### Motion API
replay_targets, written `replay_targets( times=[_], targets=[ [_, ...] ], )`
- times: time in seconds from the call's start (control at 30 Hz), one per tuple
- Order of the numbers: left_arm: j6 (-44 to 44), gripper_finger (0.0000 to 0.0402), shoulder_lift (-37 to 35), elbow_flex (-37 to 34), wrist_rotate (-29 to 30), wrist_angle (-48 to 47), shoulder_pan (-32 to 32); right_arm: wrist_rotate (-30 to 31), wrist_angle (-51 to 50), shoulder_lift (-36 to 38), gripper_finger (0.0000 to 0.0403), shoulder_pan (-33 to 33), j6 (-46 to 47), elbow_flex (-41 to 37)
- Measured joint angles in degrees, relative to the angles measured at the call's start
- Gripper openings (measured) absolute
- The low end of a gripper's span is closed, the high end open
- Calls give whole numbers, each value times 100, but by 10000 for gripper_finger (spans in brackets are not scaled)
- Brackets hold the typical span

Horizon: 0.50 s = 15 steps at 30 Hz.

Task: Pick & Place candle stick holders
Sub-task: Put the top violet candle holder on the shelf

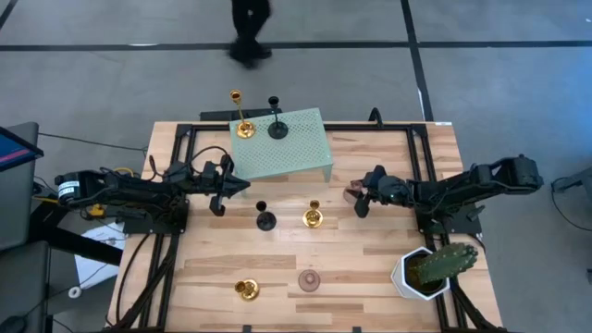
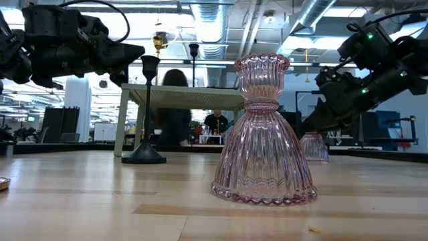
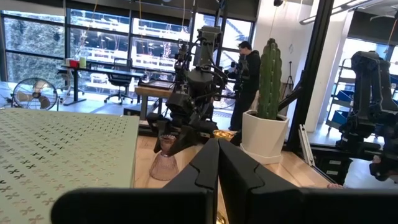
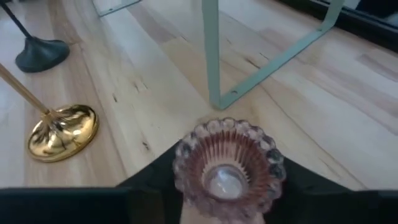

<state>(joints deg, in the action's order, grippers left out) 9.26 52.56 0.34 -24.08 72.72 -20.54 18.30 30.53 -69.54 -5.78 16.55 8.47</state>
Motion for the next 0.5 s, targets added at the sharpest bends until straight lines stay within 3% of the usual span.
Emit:
replay_targets(
  times=[0.07,0.4,0.5],
  targets=[
    [0,10,0,-1,0,-42,0,-6,19,2,122,3,1,4],
    [0,10,-1,-1,0,-80,0,-41,-71,154,127,20,5,170],
    [2,10,-2,-2,0,-79,1,-61,-585,266,128,20,5,456]
  ],
)
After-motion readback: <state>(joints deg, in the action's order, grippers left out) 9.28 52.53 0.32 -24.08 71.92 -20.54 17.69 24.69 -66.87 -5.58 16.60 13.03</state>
